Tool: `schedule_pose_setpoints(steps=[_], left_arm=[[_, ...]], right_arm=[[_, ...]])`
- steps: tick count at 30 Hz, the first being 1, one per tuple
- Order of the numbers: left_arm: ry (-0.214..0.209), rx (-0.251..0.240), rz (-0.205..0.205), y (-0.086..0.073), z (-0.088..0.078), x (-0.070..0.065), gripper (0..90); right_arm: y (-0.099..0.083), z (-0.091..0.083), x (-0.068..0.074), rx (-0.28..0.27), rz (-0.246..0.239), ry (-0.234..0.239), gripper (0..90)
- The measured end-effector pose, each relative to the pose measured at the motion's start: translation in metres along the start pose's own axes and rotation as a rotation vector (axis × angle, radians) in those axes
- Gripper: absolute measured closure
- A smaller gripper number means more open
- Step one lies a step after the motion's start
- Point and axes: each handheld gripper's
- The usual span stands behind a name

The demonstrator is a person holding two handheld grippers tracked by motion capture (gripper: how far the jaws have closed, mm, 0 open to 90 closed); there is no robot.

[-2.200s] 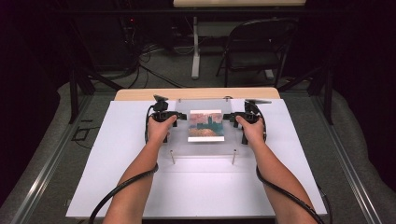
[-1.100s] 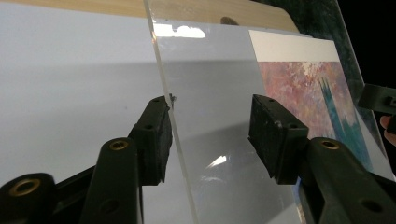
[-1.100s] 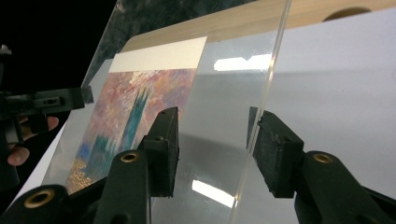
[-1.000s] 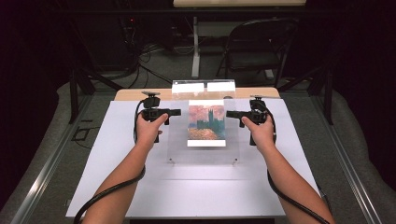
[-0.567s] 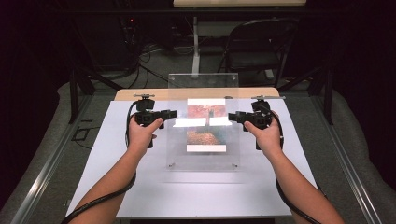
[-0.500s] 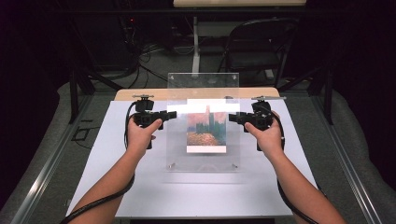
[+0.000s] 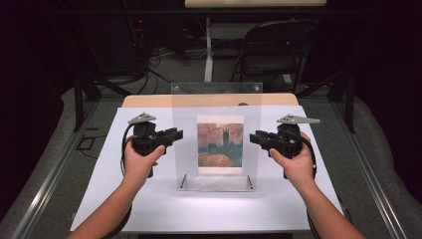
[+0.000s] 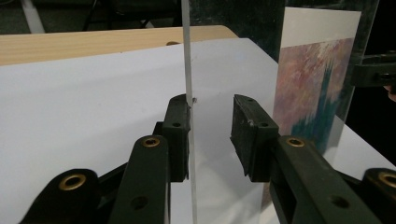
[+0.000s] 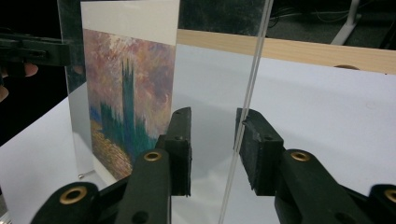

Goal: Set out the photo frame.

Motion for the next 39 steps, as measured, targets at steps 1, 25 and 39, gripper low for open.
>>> schedule_pose_setpoints(steps=[1,25,39], left_arm=[[-0.004,-0.002,0.009,-0.002,-0.004,-0.002,68.0],[-0.061,-0.032,0.102,-0.040,-0.041,-0.030,62.7],[-0.076,-0.041,0.049,-0.054,-0.054,-0.019,57.8]], right_arm=[[-0.001,-0.003,0.003,-0.002,-0.010,0.003,66.9],[-0.037,-0.049,0.032,-0.056,-0.100,0.064,68.0],[-0.054,-0.061,0.020,-0.050,-0.057,0.058,62.5]])
Point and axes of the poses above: each handheld gripper's, and its own axes: z roughly forward along the jaws, y roughly out of its top, x roughly to its left, and after that the axes turned 14 degrees about -x, right-handed
